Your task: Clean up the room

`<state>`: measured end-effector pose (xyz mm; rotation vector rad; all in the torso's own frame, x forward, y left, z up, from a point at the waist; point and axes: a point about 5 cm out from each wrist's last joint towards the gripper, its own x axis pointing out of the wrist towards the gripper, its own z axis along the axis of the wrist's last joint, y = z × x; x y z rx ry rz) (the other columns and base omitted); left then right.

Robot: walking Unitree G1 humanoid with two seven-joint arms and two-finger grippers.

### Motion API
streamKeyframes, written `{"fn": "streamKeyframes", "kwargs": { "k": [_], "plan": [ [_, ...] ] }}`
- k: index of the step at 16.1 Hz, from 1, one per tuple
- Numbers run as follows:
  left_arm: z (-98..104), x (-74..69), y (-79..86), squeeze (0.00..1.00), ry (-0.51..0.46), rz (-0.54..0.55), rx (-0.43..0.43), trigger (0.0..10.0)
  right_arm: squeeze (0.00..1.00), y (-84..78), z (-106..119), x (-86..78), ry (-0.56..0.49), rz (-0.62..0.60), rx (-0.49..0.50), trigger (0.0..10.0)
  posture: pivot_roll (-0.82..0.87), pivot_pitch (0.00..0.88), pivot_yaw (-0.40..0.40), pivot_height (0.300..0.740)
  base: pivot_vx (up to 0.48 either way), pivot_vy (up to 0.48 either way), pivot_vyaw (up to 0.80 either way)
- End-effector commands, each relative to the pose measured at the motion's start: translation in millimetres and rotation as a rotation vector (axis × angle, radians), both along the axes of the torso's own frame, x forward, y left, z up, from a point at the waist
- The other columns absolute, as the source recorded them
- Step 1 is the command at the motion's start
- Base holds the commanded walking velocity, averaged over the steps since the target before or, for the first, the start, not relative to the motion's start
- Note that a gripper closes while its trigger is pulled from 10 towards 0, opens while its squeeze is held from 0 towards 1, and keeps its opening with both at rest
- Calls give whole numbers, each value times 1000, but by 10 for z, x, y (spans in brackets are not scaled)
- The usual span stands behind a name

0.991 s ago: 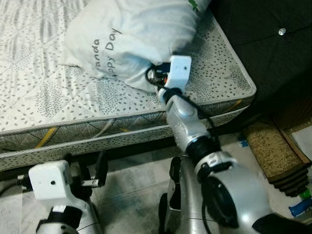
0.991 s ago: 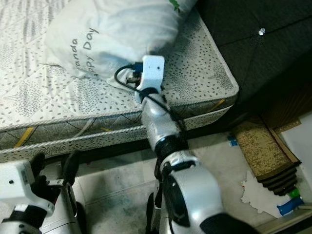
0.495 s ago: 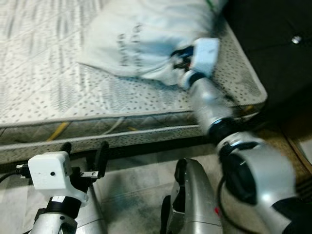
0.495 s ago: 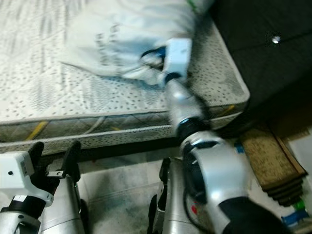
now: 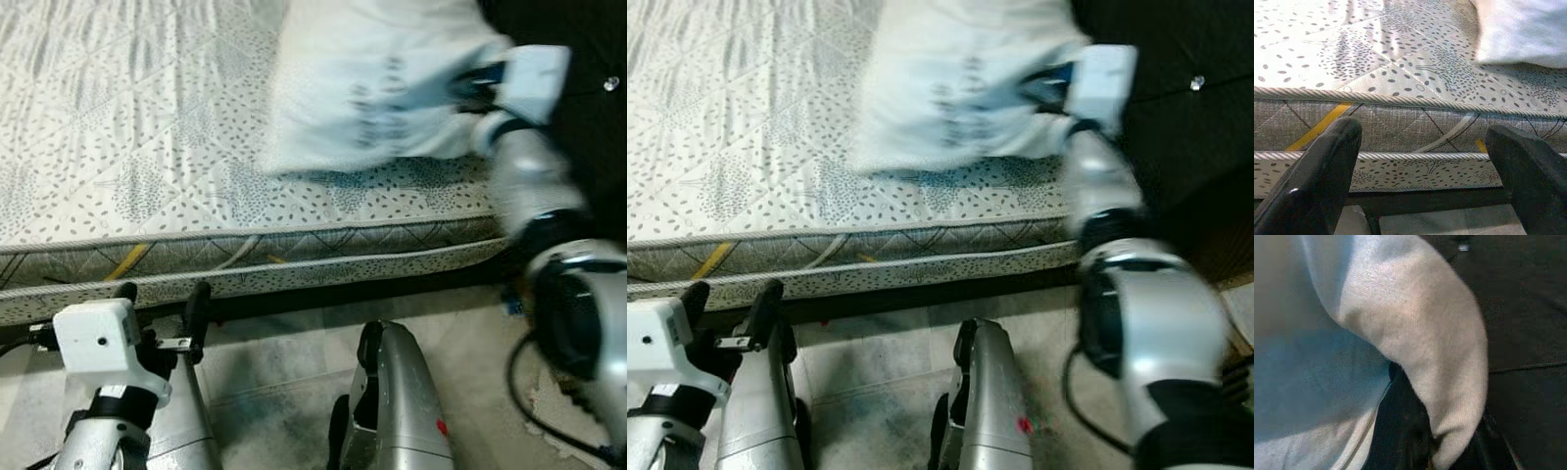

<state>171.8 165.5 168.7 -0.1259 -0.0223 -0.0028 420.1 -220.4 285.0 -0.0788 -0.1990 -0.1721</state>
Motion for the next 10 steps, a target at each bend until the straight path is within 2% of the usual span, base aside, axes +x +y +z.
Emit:
{"fn": "streamKeyframes", "kwargs": {
  "k": [1, 2, 3, 4, 6, 7, 8, 10],
  "plan": [
    [-49, -2, 1, 0, 27, -14, -4, 10000, 0, -262, 382, -71, -105, -85, -21, 0, 163, 252, -133, 491, 0, 0, 0],
    [-49, 9, -2, 0, 25, -17, -5, 10000, 0, -340, 407, -93, -108, -107, -17, 0, 159, 248, -130, 491, 0, 0, 0],
    [-50, 33, -6, 0, 21, -24, -7, 10000, 0, -530, 453, -154, -113, -161, -2, 0, 153, 245, -126, 491, 0, 0, 0],
    [-50, 44, -8, 0, 20, -27, -8, 10000, 0, -632, 471, -191, -116, -189, 2, 0, 149, 242, -123, 491, 0, 0, 0],
    [-50, 63, -7, 0, 17, -31, -8, 10000, 0, -772, 461, -246, -112, -231, 1, 0, 144, 238, -117, 491, 0, 0, 0],
    [-50, 71, -6, 0, 16, -33, -8, 10000, 0, -841, 430, -273, -105, -251, 6, 0, 142, 237, -115, 491, 0, 0, 0],
    [-48, 88, 0, 0, 12, -35, -8, 10000, 0, -992, 334, -336, -86, -294, 29, 0, 140, 234, -108, 491, 0, 0, 0],
    [-47, 98, 2, 0, 11, -38, -8, 10000, 0, -1142, 225, -411, -70, -343, 46, 0, 138, 232, -99, 491, 0, 0, 0]
  ]
}}
